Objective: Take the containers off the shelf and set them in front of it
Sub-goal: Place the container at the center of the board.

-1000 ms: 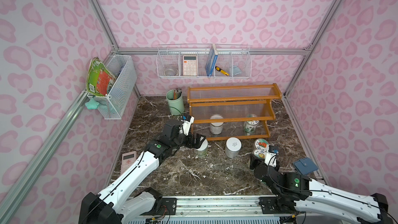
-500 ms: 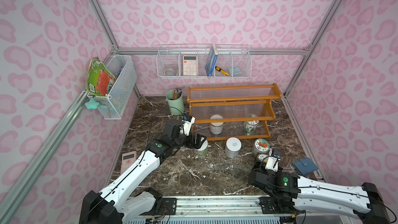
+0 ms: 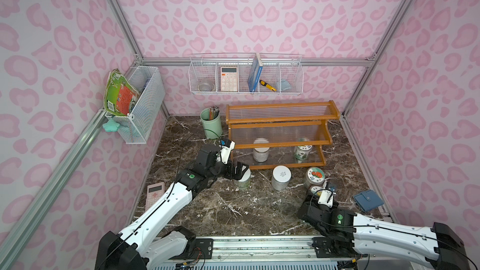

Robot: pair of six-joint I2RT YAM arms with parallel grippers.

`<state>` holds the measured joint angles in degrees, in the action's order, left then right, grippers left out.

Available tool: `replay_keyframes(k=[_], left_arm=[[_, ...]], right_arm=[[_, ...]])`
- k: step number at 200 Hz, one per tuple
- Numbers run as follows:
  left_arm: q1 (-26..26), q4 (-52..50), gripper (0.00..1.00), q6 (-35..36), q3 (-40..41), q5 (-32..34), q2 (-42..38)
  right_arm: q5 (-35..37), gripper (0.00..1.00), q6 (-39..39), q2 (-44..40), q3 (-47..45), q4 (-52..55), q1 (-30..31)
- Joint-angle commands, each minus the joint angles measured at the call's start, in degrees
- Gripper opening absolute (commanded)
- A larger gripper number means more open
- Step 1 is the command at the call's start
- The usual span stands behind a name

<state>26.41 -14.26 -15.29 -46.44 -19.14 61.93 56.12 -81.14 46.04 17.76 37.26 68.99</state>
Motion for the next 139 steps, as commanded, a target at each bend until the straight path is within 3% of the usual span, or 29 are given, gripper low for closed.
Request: replay_keyframes(k=[1,27,48,139], left_arm=[[-0.05,0.71,0.99,-0.19,0.04,-0.02,-0.23],[-0.05,0.64,0.99,-0.14,0.18,0.02,-0.58],[-0.05,0.63,0.99,-0.12,0.39,0.06,-0.92],[0.04,0.55,0.99,-0.09,0.29,0.18,-0.76]], right_arm=[[-0.97,0.79,0.07,0.92,0.57,-0.03,0.00],[-1.11,0.86,-1.16,1.63,1.04,1.29,-0.02],[-1.02,0.99,-3.15,2.38,1.65,3.17,-0.01],[0.53,0.99,-5.21,0.46,5.04,8.74,1.36]])
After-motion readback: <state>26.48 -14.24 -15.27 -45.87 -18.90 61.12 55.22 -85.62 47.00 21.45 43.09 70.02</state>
